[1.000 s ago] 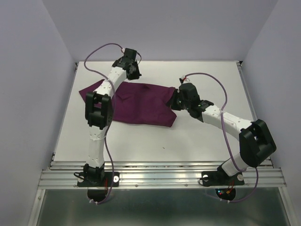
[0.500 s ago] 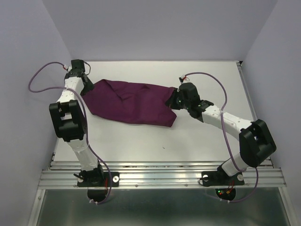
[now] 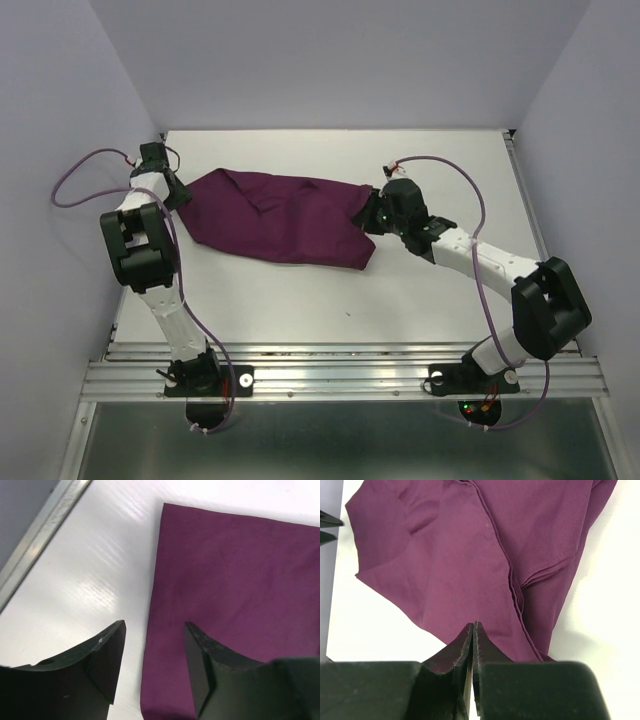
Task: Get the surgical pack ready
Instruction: Pack the surgical kit at the center of the board.
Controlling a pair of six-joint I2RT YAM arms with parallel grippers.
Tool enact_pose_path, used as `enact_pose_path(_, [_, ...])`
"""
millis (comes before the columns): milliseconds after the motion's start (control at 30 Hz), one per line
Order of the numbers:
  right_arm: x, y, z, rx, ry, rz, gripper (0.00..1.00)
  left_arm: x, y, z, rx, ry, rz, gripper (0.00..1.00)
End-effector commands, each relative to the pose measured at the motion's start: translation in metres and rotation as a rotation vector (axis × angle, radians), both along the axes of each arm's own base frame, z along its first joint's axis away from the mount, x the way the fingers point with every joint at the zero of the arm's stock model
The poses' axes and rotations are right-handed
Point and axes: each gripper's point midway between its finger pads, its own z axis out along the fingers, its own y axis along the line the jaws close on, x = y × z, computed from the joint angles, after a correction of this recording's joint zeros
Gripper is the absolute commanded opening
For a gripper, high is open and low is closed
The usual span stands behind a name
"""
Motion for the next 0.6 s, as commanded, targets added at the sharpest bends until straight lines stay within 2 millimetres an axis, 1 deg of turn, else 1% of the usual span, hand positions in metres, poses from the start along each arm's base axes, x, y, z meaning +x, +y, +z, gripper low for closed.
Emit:
enact_pose_path(0, [0.001,0.004,0.025,0.057,-0.071,0.003,0.05,0.013,-0.001,-0.016,-0.034,-0.019,-0.027,0.59])
enact_pose_path(67, [0.000,0.003,0.026,0.066,-0.076,0.000,0.06,0.013,-0.001,-0.026,-0.029,0.003,-0.035,0.57])
enact_pose_path(133, [0.000,0.004,0.023,0.066,-0.072,0.001,0.06,0.012,0.001,-0.032,-0.026,0.011,-0.036,0.56])
enact_pose_path(200, [0.002,0.005,0.017,0.060,-0.062,-0.002,0.06,0.009,-0.001,-0.043,-0.033,0.029,-0.040,0.54])
enact_pose_path(233, [0.004,0.006,0.018,0.058,-0.063,0.000,0.06,0.010,-0.003,-0.045,-0.036,0.033,-0.045,0.52])
enact_pose_path(267, [0.001,0.011,0.019,0.072,-0.055,0.031,0.06,0.010,-0.005,-0.048,-0.034,0.040,-0.047,0.52])
enact_pose_path(333, [0.002,0.013,0.018,0.069,-0.055,0.034,0.06,0.007,-0.006,-0.056,-0.021,0.066,-0.046,0.49])
enact_pose_path(367, [0.003,0.013,0.021,0.069,-0.061,0.036,0.06,0.009,-0.010,-0.059,-0.017,0.072,-0.052,0.44])
enact_pose_path(400, [0.003,0.012,0.022,0.066,-0.065,0.035,0.06,0.008,-0.010,-0.061,-0.010,0.080,-0.053,0.40])
enact_pose_path(433, [0.003,0.012,0.022,0.064,-0.066,0.034,0.06,0.009,-0.011,-0.061,-0.006,0.083,-0.055,0.32])
enact_pose_path(500, [0.002,0.009,0.022,0.056,-0.068,0.028,0.06,0.012,-0.015,-0.058,0.005,0.085,-0.061,0.21])
enact_pose_path(533, [0.002,0.008,0.021,0.054,-0.068,0.025,0.06,0.012,-0.015,-0.055,0.012,0.083,-0.057,0.12])
enact_pose_path(567, [0.001,0.008,0.022,0.053,-0.068,0.024,0.06,0.013,-0.015,-0.051,0.021,0.080,-0.055,0.00])
